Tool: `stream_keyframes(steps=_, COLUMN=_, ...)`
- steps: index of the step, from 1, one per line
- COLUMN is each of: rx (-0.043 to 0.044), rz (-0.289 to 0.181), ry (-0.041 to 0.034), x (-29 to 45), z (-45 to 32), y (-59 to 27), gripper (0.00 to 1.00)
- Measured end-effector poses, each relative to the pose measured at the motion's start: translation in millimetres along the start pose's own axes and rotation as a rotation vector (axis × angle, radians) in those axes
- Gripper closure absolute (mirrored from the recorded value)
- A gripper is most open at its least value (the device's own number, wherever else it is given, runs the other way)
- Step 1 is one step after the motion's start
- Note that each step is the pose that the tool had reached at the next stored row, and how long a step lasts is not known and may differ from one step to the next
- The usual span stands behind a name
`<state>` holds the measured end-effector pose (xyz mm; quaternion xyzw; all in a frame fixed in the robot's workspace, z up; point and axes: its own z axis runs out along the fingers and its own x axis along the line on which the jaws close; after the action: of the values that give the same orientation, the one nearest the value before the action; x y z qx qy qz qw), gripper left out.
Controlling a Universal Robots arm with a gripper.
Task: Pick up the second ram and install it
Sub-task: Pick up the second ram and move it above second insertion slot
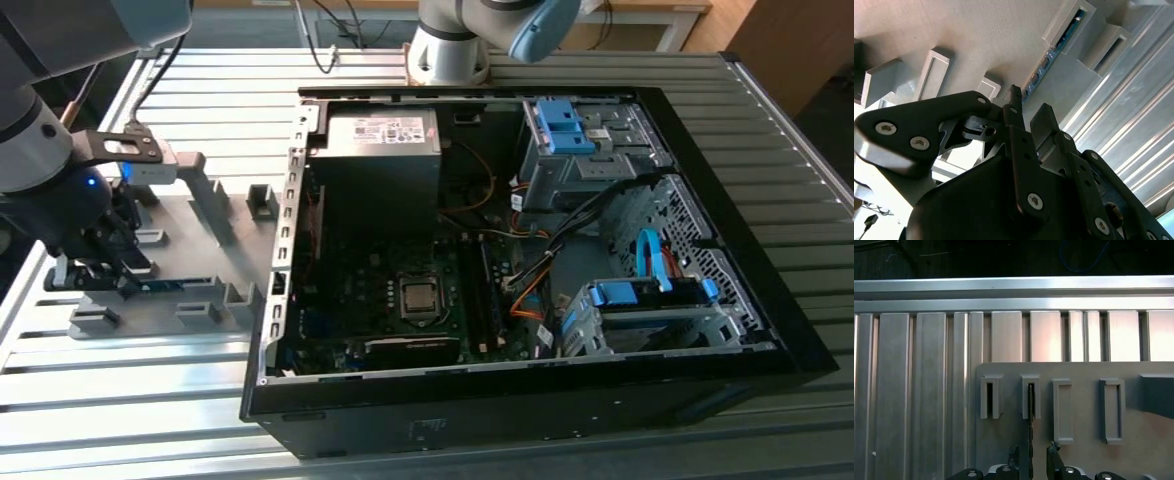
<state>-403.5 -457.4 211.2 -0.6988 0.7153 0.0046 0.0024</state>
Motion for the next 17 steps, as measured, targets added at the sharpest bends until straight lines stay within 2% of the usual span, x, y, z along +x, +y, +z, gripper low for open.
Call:
stream_keyframes(steps=7, rx=0.0126, rz=-0.001, ry=0.0032, x=0.1, z=7.2, y=0.6, gripper=0.65)
stream_keyframes(steps=17, rx=0.0131, rz=-0.002, ry=0.0033, x=0.2, z=16.1, y=1.8, gripper=0.65)
